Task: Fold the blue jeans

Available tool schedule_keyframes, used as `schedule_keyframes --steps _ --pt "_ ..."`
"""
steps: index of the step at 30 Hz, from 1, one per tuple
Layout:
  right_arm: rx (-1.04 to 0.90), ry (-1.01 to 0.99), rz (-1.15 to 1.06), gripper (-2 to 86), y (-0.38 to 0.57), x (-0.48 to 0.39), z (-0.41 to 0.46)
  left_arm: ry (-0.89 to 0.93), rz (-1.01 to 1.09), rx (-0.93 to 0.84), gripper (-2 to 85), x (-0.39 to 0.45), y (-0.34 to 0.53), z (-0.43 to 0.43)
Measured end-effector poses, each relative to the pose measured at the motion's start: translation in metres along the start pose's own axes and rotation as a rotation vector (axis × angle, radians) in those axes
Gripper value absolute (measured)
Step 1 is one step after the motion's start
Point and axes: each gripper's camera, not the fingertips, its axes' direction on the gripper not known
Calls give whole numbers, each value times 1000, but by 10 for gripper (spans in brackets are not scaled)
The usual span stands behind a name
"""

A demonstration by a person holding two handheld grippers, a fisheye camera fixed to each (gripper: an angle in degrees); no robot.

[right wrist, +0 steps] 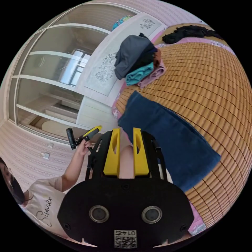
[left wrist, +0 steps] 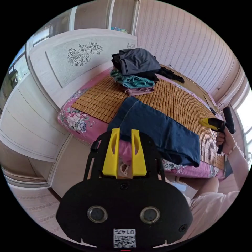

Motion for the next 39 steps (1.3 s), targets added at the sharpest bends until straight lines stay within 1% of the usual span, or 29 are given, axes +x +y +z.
schedule_keyframes --steps 2,3,5,6,8,11,13,14,18,20,22,24,27,30,31,32,34,36,38,39 --pt "53 173 85 99 51 45 -28 55 46 -46 71 16 17 27" --pt "71 215 103 104 64 54 -36 71 55 -61 71 20 20 33" --pt "109 363 216 126 112 86 -55 123 96 -102 71 41 31 53" --pt "113 378 242 132 121 92 -56 132 106 -106 71 46 33 57" --pt "79 323 313 138 143 110 -41 164 152 -119 71 66 36 70" --pt "62 257 344 127 146 114 -15 180 207 -165 71 92 32 83" --pt "72 214 331 81 141 111 -2 180 242 -174 72 108 30 88" --pt "59 179 331 71 135 109 7 179 259 -183 72 118 29 90" --pt "36 157 295 36 118 102 11 176 312 -185 68 145 28 91" --pt "124 29 272 23 115 100 -8 142 341 -175 62 160 28 89" --pt "189 -30 255 17 115 96 -24 112 365 -156 60 169 27 85" --pt "227 22 219 14 117 87 -42 115 379 -140 58 177 26 81" --pt "280 107 176 11 134 81 -84 171 400 -137 55 195 25 78" --pt "306 266 243 9 173 93 -137 270 444 -148 34 225 34 78" --pt "266 442 341 7 191 101 -151 327 475 -158 16 241 41 79" --pt "208 660 442 5 207 105 -160 377 534 -157 6 261 49 78" --pt "160 807 470 2 221 99 -162 414 628 -118 -3 294 66 74" --pt "117 795 410 0 220 84 -150 422 726 -87 -6 328 82 71" --pt "52 810 276 -2 201 55 -115 445 871 -59 -8 372 103 70" --pt "35 802 232 -2 194 47 -103 449 900 -52 -8 382 107 70"
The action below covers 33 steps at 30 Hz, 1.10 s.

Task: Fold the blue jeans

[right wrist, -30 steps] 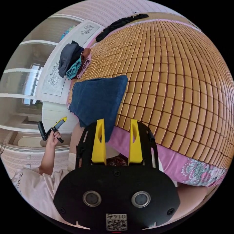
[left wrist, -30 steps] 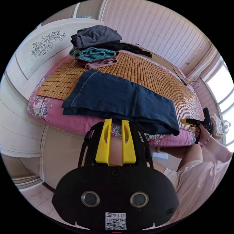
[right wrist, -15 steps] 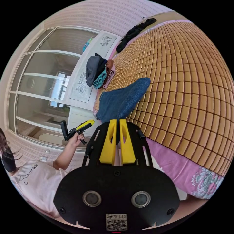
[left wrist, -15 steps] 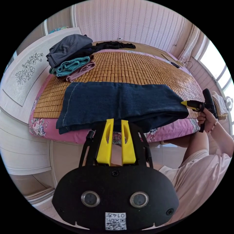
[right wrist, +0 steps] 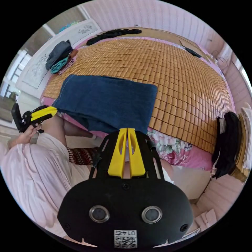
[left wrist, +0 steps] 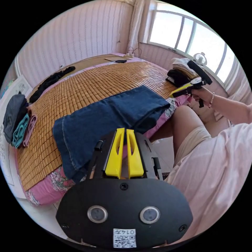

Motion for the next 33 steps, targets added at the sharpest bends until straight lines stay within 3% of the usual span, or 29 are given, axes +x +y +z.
schedule_keyframes --steps 5,8,10,13,18,19,25,29,33 --pt "-32 -43 -306 -3 -59 -122 33 1 103 -56 -10 39 -39 49" --pt "-58 -58 -304 -4 -90 -152 59 18 79 -78 -10 38 -55 71" --pt "-187 -45 -286 -4 -103 -159 92 20 64 -94 -10 37 -61 86" --pt "-168 -75 -246 -5 -104 -155 112 23 30 -316 -10 38 -59 134" --pt "-258 -177 -243 -4 -125 -151 111 21 76 -232 -10 46 -56 139" --pt "-303 -162 -285 -4 -134 -156 108 21 81 -208 -10 47 -53 140" --pt "-147 3 -362 -4 -199 -178 85 4 75 -185 -10 58 -51 149" --pt "-265 121 -366 -4 -229 -193 145 -17 100 -185 -10 66 -52 154" --pt "-279 137 -482 -4 -235 -195 148 16 85 -176 -10 64 -51 159"
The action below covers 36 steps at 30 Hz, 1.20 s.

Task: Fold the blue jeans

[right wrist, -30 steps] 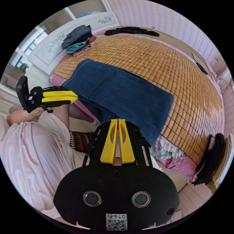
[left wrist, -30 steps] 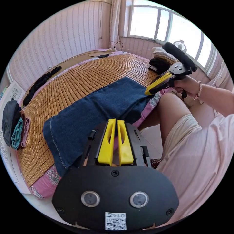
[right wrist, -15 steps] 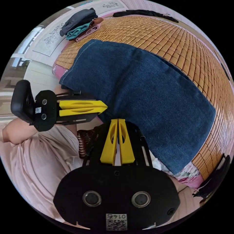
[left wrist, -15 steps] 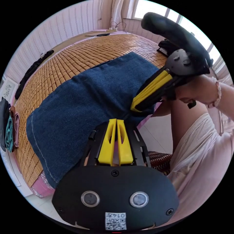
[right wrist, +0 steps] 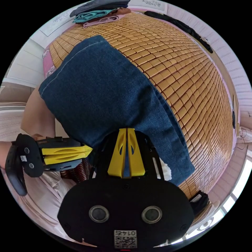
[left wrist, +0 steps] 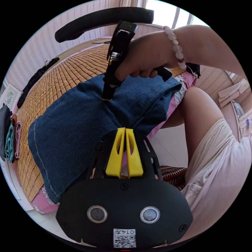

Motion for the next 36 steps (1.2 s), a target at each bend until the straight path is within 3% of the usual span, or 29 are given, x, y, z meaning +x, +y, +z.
schedule_keyframes --steps 3,6,9,10,15,21,25,28,31,36 --pt "-92 -155 23 -5 -15 30 -9 -3 21 12 -10 3 2 3" --pt "52 -84 75 -5 -24 49 -38 -11 24 17 -10 5 2 5" --pt "-108 -7 46 -5 -41 57 -1 -8 21 26 -10 6 4 7" --pt "-78 0 58 -5 -40 59 3 4 11 25 -10 4 4 8" --pt "-182 -102 61 -5 -39 88 9 27 9 48 -10 1 9 12" --pt "-49 -90 120 -3 11 103 6 7 51 16 -10 3 6 14" --pt "251 -239 280 3 111 131 -16 -59 61 29 -10 10 9 9" --pt "407 -270 408 23 222 154 -31 67 -39 41 -8 -3 15 -2" --pt "427 -171 623 136 333 178 -23 91 -102 128 -3 -10 24 -19" --pt "341 -268 877 146 433 209 21 49 -86 106 25 -11 18 -11"
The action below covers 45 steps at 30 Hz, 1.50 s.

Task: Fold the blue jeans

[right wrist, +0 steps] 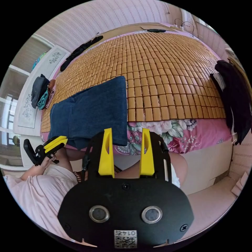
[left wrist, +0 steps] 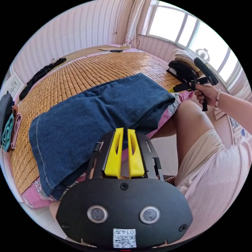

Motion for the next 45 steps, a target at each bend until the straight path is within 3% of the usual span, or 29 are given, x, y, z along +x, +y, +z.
schedule_keyframes --steps 2,5,9,12,17,19,22,23,26,33,38,43,45 --pt "-43 -131 86 121 4 26 11 14 -30 -141 18 -7 0 28" --pt "-72 -324 234 82 9 53 22 42 -35 -126 12 -18 0 26" --pt "17 -431 219 36 22 60 -1 66 -109 -107 12 -30 4 18" --pt "107 -562 73 29 18 25 -28 124 -241 -59 17 -46 17 5" --pt "55 -842 -489 42 0 -157 -54 143 -470 121 9 -95 63 -60" --pt "25 -843 -615 57 11 -225 -46 86 -528 187 19 -112 84 -91" --pt "-62 -633 -791 59 34 -291 -5 -211 -555 212 37 -134 119 -137" --pt "-95 -574 -758 48 38 -290 13 -306 -589 209 38 -143 133 -151" --pt "-192 -505 -683 31 49 -258 44 -359 -610 196 41 -158 157 -171" --pt "-270 -319 -637 6 88 -186 76 -327 -661 271 63 -180 155 -160" --pt "-419 -294 -646 11 108 -166 90 -262 -596 256 161 -209 104 -124" --pt "-227 -499 -404 74 76 -108 63 -141 -587 169 183 -253 77 -89" --pt "-185 -470 -305 124 60 -86 65 -84 -613 140 180 -272 72 -76"
